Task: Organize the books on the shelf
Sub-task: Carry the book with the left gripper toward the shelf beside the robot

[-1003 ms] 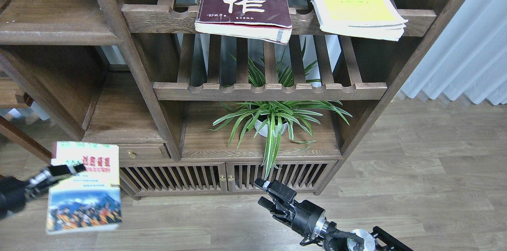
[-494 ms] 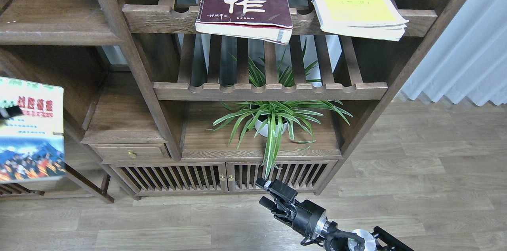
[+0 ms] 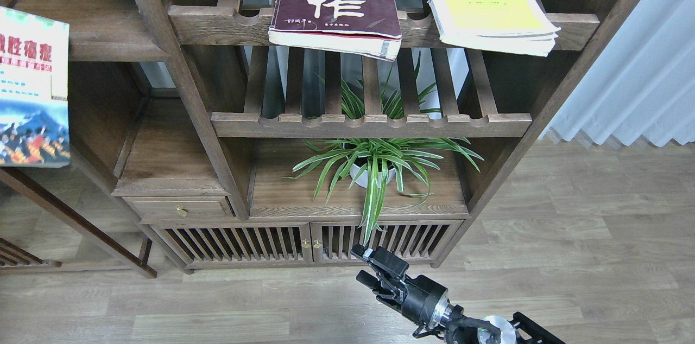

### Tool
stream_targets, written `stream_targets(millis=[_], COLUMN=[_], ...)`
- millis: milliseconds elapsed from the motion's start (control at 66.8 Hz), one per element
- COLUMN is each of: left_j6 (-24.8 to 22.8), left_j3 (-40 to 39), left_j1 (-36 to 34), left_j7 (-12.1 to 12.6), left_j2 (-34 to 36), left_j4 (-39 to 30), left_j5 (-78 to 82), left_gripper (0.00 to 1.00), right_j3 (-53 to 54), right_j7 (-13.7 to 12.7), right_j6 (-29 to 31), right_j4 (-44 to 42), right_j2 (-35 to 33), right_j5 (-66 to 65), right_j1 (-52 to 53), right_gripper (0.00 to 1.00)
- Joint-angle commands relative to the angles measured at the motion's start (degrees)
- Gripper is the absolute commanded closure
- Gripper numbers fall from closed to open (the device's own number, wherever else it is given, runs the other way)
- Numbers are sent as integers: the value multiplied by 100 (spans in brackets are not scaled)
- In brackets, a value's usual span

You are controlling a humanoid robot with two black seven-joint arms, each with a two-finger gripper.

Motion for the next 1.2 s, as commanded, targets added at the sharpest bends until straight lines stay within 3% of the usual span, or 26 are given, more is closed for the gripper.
stream_targets(millis=[0,838,1182], left_j6=[0,0,0], left_j3=[16,622,649], left_j1=[-332,-2143,-2635], left_j7=[-1,-1,-1], left_j2=[-262,-2380,-2530], left_j4=[315,2776,3013], left_j5=[9,238,194], left_gripper=[97,97,96], right_j3=[3,12,12], right_j7=[16,60,60], right_j6=[1,1,1], right_j4=[-85,-111,-129], right_j2=[0,0,0], right_j5=[2,37,72], right_j1=[-9,-18,-26], right_gripper=[0,0,0])
